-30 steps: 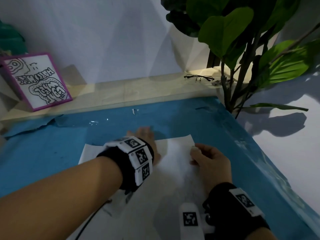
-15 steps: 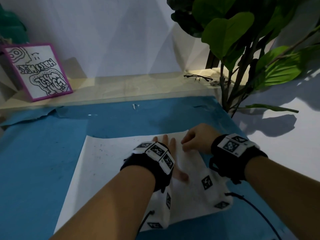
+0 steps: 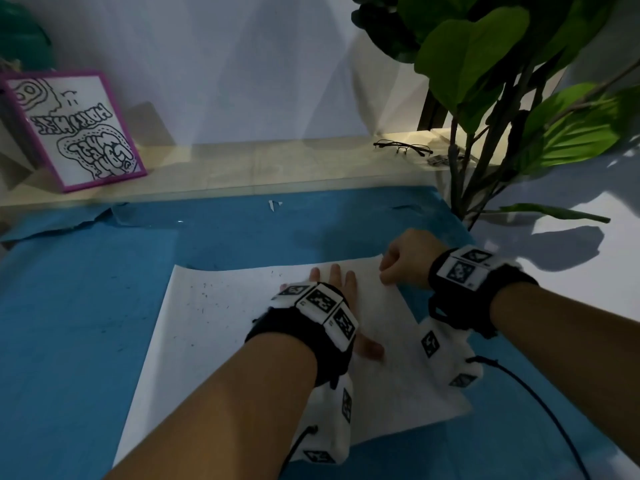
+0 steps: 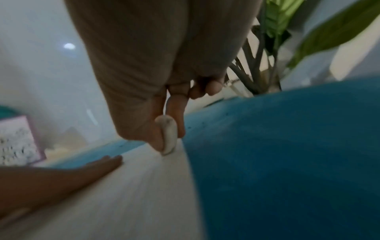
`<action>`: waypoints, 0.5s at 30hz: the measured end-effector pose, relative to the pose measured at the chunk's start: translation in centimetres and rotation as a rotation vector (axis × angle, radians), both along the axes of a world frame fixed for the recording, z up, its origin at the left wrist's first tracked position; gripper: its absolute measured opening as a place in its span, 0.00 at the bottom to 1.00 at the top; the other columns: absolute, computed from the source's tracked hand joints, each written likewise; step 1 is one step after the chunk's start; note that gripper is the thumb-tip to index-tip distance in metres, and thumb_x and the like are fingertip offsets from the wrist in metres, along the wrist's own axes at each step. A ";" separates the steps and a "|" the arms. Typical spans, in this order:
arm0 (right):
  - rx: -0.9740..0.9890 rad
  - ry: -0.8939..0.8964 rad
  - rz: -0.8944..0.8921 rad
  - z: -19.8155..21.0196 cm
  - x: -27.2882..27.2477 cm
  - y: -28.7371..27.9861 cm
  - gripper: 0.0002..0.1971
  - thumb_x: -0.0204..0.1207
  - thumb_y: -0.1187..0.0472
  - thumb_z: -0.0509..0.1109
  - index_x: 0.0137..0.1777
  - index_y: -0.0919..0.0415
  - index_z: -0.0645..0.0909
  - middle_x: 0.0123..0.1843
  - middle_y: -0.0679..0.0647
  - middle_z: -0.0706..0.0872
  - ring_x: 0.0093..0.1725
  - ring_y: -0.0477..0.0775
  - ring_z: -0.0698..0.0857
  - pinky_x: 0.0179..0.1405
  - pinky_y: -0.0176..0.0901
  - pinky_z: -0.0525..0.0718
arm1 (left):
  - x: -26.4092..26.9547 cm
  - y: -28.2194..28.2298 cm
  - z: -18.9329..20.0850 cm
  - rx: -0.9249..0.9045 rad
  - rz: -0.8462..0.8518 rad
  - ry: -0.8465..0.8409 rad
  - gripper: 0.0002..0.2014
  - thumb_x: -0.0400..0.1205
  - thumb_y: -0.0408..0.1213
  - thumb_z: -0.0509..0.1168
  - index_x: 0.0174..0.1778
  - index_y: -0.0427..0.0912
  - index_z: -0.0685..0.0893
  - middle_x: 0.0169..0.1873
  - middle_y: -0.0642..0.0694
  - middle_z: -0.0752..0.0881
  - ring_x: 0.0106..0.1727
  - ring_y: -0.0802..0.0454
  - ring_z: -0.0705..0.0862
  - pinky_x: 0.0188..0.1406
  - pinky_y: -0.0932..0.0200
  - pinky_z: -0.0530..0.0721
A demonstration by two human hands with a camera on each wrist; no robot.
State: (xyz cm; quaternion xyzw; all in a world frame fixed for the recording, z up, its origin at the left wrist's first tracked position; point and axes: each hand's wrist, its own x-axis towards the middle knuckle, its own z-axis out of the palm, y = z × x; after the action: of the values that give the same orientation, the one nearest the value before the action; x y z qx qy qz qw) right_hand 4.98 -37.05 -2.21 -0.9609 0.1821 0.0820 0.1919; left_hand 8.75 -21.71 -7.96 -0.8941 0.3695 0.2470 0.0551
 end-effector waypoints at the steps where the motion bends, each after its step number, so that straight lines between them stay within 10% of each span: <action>1: -0.040 -0.003 -0.001 0.3 0.3 -0.1 0.05 0.66 0.58 0.78 0.41 0.56 0.90 0.48 0.50 0.91 0.47 0.49 0.87 0.47 0.43 0.87 | 0.0 -0.1 -0.1 0.011 -0.008 -0.016 0.64 0.67 0.74 0.65 0.81 0.46 0.28 0.82 0.44 0.31 0.82 0.32 0.35 0.76 0.28 0.52; 5: 0.032 0.075 0.107 0.6 -0.2 1.2 0.09 0.64 0.59 0.79 0.28 0.48 0.84 0.36 0.43 0.88 0.38 0.41 0.84 0.36 0.33 0.81 | 0.3 -0.2 -0.5 0.019 -0.022 -0.022 0.64 0.67 0.73 0.64 0.80 0.45 0.28 0.82 0.43 0.31 0.81 0.31 0.34 0.76 0.26 0.51; 15: 0.052 0.054 0.110 0.2 0.3 1.3 0.04 0.65 0.60 0.79 0.32 0.51 0.87 0.39 0.46 0.89 0.39 0.43 0.84 0.36 0.34 0.82 | 0.4 -0.4 -0.7 -0.003 -0.013 -0.001 0.68 0.60 0.80 0.61 0.81 0.45 0.28 0.82 0.44 0.31 0.81 0.32 0.33 0.77 0.27 0.48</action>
State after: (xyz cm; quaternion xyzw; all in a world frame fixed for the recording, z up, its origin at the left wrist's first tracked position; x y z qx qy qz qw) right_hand 5.29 -35.77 -1.98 -0.9616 0.1323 0.1231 0.2068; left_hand 9.15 -22.10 -8.62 -0.8919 0.3756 0.2458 0.0554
